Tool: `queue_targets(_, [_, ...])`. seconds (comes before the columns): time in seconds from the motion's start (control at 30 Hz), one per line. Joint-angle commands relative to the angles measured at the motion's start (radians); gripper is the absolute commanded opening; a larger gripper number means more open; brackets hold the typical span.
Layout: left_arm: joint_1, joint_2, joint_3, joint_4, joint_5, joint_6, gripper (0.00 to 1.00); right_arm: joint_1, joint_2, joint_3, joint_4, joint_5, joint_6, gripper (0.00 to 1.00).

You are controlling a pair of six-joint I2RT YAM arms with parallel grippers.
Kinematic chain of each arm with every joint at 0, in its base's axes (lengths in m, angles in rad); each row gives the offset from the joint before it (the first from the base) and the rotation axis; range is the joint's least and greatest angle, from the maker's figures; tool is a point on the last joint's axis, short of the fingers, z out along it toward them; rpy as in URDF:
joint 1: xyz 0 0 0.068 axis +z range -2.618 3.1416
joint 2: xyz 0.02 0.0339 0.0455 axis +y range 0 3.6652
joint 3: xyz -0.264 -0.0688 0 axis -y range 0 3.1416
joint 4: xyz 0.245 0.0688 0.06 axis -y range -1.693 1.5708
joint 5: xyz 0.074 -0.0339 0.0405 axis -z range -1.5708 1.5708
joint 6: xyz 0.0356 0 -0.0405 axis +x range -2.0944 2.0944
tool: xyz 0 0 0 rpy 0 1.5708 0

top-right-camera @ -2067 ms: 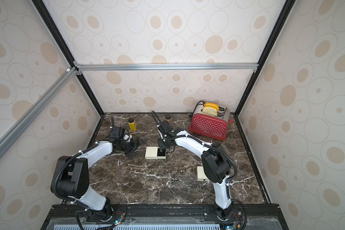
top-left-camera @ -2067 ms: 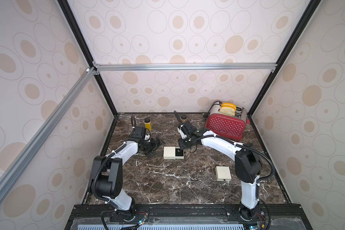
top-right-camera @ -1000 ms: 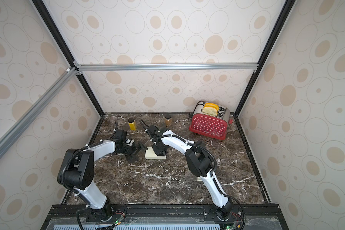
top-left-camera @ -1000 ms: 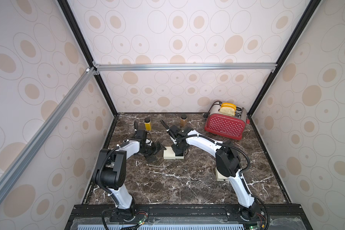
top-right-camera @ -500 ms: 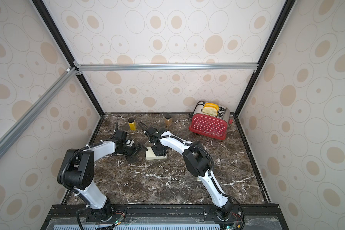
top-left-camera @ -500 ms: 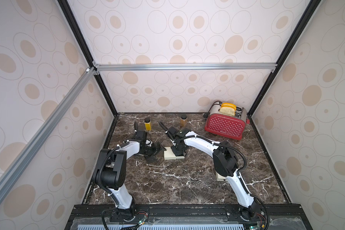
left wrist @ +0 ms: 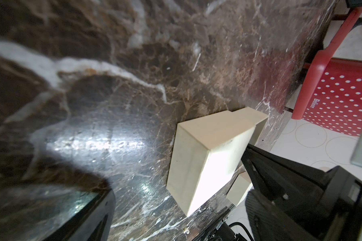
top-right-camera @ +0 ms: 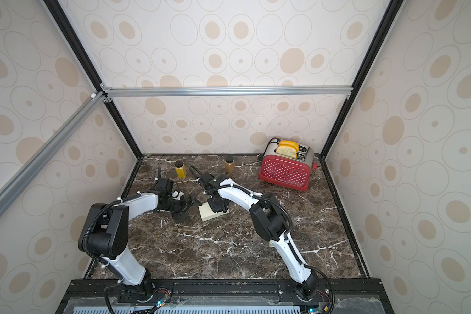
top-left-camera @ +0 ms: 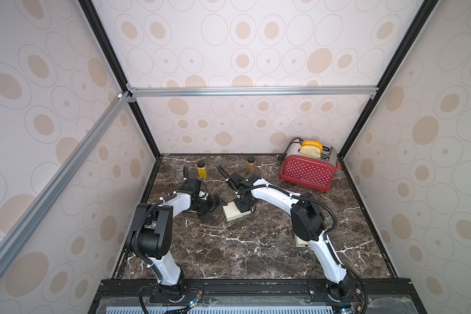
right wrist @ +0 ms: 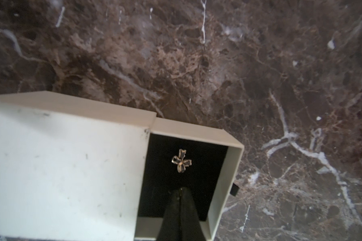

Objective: Place the earrings into the drawer-style jewelry box
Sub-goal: Insert the earring into the inner lining.

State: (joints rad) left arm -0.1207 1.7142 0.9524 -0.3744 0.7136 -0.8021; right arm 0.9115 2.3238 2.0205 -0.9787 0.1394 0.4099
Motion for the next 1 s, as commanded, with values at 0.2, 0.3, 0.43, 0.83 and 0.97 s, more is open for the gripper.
queue_targets(0.2, [-0.008, 0.010, -0.004, 0.012, 0.014, 0.010, 0.99, 0.002, -0.009, 0.054, -0.034, 0.031, 0.004, 0.00])
queue_targets(0.3, [-0.012, 0.011, -0.004, 0.015, 0.017, 0.007, 0.99, -0.001, 0.004, 0.063, -0.036, 0.032, 0.003, 0.00])
queue_targets(0.43, [-0.016, 0.009, -0.004, 0.015, 0.015, 0.009, 0.99, -0.003, 0.018, 0.071, -0.041, 0.035, 0.001, 0.00])
queue_targets(0.83, [-0.021, 0.014, -0.004, 0.015, 0.015, 0.011, 0.99, -0.003, 0.026, 0.054, -0.043, 0.023, -0.004, 0.00])
queue_targets(0.97, [-0.021, 0.014, -0.004, 0.015, 0.015, 0.010, 0.99, -0.003, 0.032, 0.044, -0.045, 0.032, -0.005, 0.00])
